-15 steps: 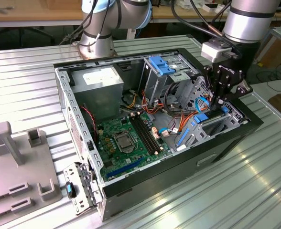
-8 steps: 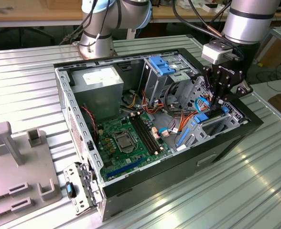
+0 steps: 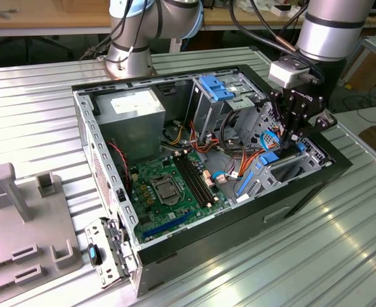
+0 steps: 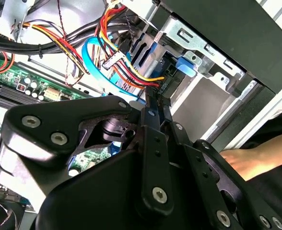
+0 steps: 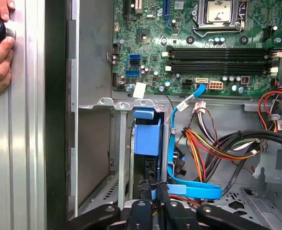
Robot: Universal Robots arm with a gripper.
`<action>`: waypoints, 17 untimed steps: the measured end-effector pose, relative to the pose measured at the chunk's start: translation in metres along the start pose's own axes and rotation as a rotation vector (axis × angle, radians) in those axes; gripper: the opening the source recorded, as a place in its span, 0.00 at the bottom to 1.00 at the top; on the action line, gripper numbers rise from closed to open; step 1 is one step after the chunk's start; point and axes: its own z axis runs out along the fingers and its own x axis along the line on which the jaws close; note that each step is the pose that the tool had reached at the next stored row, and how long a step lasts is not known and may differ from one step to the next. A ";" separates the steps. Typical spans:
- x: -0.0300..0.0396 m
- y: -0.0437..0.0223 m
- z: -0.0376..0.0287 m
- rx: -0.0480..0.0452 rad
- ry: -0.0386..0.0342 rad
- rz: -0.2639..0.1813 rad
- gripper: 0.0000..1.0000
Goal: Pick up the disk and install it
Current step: 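Insert the second disk wire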
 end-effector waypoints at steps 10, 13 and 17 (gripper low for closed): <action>0.0009 0.0002 -0.0015 0.0015 -0.0178 0.002 0.16; 0.0036 0.0004 -0.0010 0.0018 -0.0239 0.002 0.16; 0.0056 0.0004 -0.0011 0.0033 -0.0571 0.006 0.16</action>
